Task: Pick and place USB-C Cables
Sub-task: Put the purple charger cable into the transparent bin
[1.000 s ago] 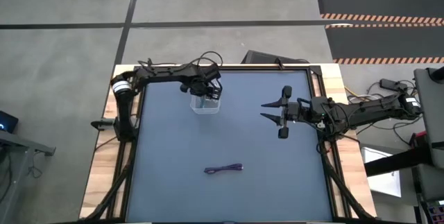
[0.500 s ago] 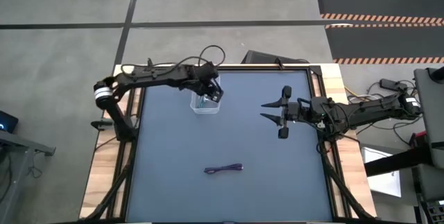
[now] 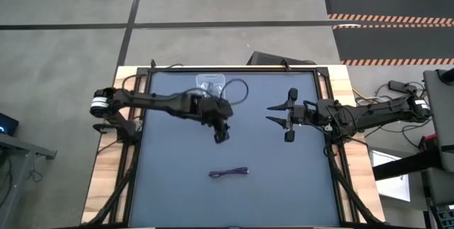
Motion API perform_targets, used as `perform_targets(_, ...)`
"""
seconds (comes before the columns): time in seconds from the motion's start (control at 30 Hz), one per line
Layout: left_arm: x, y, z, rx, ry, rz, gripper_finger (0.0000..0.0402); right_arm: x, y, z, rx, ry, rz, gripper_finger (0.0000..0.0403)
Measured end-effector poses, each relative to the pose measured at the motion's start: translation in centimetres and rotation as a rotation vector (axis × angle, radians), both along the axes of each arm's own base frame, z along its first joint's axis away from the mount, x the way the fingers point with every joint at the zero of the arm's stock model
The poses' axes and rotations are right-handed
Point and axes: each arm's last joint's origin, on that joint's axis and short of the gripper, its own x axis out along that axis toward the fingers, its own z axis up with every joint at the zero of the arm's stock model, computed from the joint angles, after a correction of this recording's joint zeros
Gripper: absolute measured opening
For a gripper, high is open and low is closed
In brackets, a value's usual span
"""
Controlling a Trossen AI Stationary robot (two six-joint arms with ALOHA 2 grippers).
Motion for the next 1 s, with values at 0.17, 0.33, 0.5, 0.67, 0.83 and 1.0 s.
perform_targets(0.17,0.4,-2.7,-0.8,0.000,0.022,-0.075,0.0160,0.0,0.0,0.0,-0.001,-0.001,0.000,0.0130)
perform_targets(0.33,0.8,-5.0,-1.9,-0.001,0.054,-0.133,0.0160,0.0,0.0,0.0,0.000,-0.001,0.000,0.0130)
perform_targets(0.5,1.1,-7.2,-3.5,-0.007,0.102,-0.233,0.0160,0.0,0.0,0.0,0.000,-0.002,0.000,0.0130)
perform_targets(0.67,1.4,-9.3,-5.6,-0.011,0.165,-0.290,0.0160,0.0,0.0,0.0,0.000,-0.002,0.000,0.0130)
perform_targets(0.83,1.6,-10.6,-7.2,-0.087,0.203,-0.326,0.0160,0.0,0.0,0.0,0.007,-0.003,0.000,0.0130)
perform_targets(1.0,1.5,-12.1,-8.9,-0.122,0.181,-0.333,0.0160,0.0,0.0,0.0,0.011,-0.003,0.000,0.0130)
